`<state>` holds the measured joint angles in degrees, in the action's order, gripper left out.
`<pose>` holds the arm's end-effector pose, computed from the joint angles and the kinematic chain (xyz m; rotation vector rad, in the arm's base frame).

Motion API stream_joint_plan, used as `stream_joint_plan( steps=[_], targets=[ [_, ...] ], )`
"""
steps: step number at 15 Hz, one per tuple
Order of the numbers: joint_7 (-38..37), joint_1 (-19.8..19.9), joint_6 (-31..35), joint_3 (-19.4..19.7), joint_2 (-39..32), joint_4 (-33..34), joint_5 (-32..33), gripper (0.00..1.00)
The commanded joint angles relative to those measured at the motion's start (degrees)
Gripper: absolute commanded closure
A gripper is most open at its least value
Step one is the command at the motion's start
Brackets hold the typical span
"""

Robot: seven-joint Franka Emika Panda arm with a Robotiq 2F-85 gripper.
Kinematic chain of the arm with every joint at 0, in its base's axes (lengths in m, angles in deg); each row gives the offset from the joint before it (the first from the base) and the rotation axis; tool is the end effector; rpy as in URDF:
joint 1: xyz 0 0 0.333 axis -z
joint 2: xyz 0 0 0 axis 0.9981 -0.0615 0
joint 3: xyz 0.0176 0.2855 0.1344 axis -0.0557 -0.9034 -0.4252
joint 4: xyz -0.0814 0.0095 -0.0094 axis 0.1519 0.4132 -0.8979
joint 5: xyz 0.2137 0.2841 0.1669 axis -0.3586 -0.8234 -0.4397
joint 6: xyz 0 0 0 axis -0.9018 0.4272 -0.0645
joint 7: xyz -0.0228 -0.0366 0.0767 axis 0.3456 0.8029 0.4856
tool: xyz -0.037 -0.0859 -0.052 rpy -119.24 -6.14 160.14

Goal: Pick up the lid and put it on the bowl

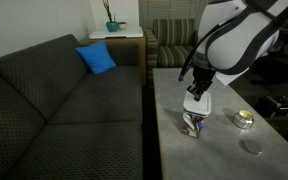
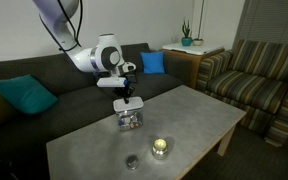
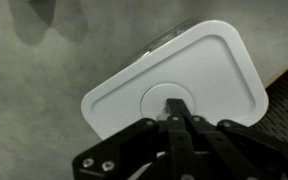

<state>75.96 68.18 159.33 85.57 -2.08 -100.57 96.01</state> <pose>0.6606 0.1963 -0.0034 2.9484 0.6517 0.2095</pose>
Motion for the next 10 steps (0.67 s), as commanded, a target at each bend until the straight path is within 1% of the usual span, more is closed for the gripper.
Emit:
stream_joint_plan(
  steps=[1,6,8,10],
  targets=[
    [1.19,1.61,-3.94,-1.80,-5.44,5.37,-1.02,1.00],
    [1.32,1.69,-7.73,-2.33,-6.88,8.65,-0.81,1.00],
    [1.21,1.64,-8.12,-2.14,-6.09,8.29,-0.53,1.00],
    [0.45,0.83,-7.61,-0.85,-4.25,6.27,0.37,1.00]
  ],
)
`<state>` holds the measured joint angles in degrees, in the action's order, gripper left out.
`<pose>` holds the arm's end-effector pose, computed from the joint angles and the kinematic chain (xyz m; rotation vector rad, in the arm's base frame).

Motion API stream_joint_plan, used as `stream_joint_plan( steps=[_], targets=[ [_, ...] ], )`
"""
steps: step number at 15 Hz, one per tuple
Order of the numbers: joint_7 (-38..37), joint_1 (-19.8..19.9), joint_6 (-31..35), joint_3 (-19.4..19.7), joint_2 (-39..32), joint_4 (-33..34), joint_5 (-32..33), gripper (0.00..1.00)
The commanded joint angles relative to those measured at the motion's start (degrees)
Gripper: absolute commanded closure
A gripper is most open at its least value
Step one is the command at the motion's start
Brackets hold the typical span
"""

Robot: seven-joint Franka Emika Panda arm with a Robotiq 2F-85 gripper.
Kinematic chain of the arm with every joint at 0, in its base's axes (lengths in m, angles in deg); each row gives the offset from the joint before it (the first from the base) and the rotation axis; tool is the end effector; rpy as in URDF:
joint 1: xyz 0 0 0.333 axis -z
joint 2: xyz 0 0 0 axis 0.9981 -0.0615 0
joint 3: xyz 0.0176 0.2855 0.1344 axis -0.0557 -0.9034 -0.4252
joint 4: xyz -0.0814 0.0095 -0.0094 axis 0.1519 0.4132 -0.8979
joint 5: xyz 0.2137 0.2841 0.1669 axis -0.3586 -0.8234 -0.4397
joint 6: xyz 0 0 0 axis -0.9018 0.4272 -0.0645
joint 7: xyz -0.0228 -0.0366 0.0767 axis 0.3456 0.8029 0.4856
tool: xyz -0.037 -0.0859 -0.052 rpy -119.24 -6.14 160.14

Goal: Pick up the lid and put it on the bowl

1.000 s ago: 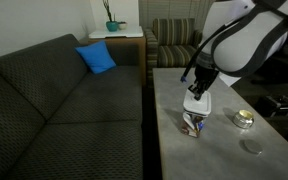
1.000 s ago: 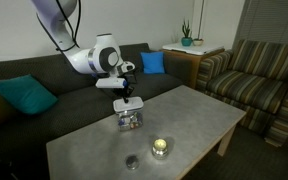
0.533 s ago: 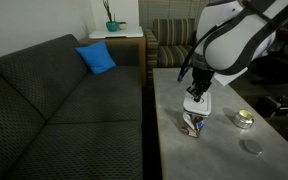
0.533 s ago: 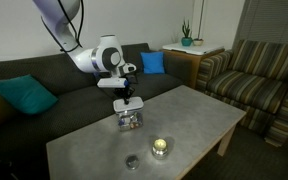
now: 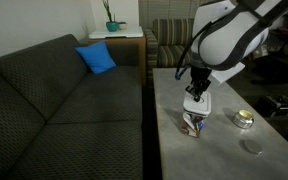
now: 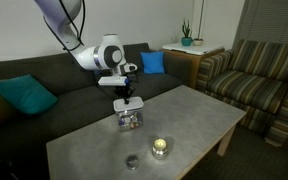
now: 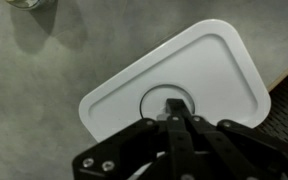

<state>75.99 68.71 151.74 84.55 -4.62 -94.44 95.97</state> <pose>0.6725 0.2009 -0.0073 2.9452 0.6308 0.1076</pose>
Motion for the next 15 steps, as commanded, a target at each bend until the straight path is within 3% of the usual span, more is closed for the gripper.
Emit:
stream_joint_plan(
  steps=[1,9,15],
  targets=[
    [0.24,0.04,0.64,0.70,-0.63,-1.14,0.89,1.00],
    [-0.15,-0.29,4.51,2.38,2.38,-5.11,2.44,1.00],
    [-1.11,-1.89,10.32,4.27,6.97,-12.25,3.85,1.00]
  ],
)
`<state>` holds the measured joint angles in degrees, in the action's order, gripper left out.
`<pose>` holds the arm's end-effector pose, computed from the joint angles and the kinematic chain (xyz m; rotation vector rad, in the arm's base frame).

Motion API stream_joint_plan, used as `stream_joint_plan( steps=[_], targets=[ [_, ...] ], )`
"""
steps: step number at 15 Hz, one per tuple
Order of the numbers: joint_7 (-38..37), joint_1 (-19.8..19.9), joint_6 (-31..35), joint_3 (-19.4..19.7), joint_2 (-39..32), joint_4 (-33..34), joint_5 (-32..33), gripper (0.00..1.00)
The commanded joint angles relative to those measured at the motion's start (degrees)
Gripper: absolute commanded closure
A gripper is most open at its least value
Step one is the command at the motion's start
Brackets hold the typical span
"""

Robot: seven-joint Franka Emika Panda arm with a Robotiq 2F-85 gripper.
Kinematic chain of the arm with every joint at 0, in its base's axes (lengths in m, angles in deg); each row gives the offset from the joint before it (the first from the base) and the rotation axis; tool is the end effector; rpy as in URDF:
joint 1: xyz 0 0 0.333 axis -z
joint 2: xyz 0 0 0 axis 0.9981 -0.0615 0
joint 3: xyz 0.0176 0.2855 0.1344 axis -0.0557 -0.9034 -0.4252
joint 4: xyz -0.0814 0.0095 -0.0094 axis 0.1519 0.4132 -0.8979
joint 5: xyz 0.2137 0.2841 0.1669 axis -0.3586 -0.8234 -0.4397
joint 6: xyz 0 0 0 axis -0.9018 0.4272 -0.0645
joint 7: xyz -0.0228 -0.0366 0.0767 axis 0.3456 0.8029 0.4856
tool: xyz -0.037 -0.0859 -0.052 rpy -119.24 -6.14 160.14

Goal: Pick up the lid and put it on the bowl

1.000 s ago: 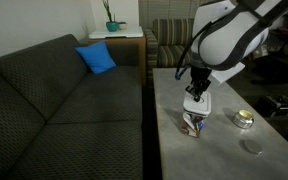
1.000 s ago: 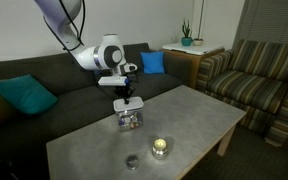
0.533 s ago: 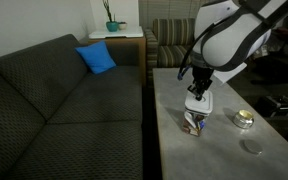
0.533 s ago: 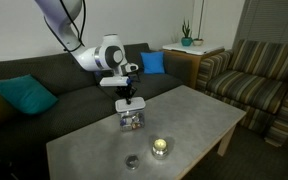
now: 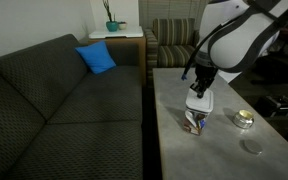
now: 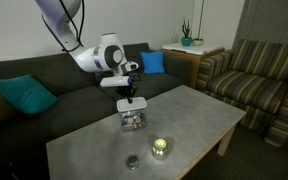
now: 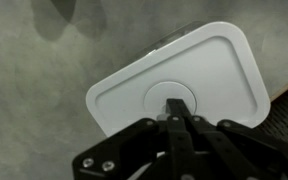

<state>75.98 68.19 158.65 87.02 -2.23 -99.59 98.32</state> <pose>0.6687 0.1848 0.0003 2.8956 0.6807 0.2163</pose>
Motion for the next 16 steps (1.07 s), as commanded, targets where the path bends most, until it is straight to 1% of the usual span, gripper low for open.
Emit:
stream_joint_plan(
  steps=[1,6,7,8,10,12,15,16],
  targets=[
    [-1.55,-1.96,4.41,2.54,5.72,-8.73,1.84,1.00],
    [-2.83,-4.42,7.28,5.43,10.16,-14.78,2.44,1.00],
    [-3.16,-4.99,7.74,5.99,10.77,-15.61,2.52,0.89],
    [-3.33,-5.43,8.06,6.40,11.46,-16.54,2.55,0.73],
    [-3.53,-6.06,8.30,6.90,12.64,-18.04,2.56,0.61],
    [-3.76,-6.63,8.56,7.20,13.77,-19.62,2.67,0.46],
    [-3.83,-6.95,8.03,6.95,15.14,-21.39,2.53,0.24],
    [-3.88,-6.90,7.96,6.73,15.72,-22.12,2.40,0.19]
  ],
)
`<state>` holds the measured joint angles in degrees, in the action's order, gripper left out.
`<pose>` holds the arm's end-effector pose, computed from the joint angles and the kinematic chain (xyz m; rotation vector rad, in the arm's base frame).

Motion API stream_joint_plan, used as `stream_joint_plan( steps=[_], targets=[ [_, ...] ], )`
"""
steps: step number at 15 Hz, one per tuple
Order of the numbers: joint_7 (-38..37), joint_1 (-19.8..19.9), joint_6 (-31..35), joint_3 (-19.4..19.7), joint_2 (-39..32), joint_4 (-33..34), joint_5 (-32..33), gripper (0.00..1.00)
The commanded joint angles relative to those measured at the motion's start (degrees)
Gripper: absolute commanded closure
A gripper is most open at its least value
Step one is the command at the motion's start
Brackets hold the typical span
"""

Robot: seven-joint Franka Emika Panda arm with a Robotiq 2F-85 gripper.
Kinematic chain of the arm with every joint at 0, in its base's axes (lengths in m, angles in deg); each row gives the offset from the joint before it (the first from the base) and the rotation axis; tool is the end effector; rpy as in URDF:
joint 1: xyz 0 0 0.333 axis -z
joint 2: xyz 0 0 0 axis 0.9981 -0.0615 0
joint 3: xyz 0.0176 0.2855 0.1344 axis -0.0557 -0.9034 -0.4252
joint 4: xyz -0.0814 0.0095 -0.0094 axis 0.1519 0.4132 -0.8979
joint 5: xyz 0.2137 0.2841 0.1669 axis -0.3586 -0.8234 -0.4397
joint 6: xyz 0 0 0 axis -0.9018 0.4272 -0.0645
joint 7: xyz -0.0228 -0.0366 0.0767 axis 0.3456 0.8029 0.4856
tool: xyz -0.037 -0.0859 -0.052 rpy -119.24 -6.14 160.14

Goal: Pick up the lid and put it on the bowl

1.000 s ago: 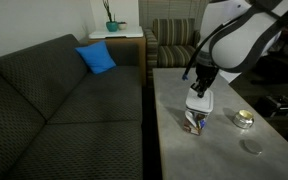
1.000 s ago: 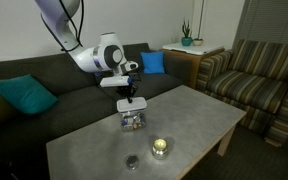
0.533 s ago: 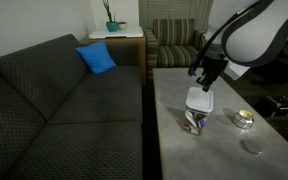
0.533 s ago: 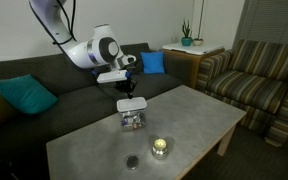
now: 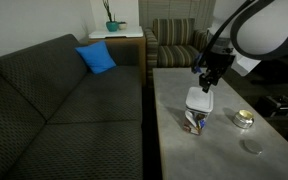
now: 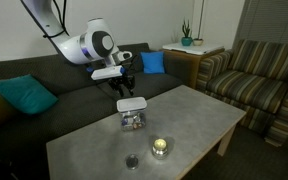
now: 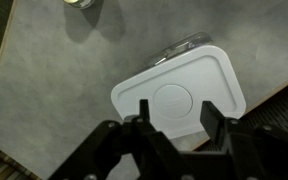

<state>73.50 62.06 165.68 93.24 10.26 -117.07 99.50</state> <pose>0.6302 0.1789 0.0555 2.8313 0.7020 0.2852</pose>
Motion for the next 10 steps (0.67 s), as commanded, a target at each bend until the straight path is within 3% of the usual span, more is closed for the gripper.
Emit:
stream_joint_plan(
  steps=[1,3,10],
  targets=[
    [-1.45,-0.80,0.99,0.44,3.60,-5.24,1.21,0.11],
    [-1.53,-0.83,0.82,0.30,4.22,-6.09,1.15,0.01],
    [-1.66,-1.24,1.36,0.39,5.36,-8.17,1.52,0.00]
  ],
)
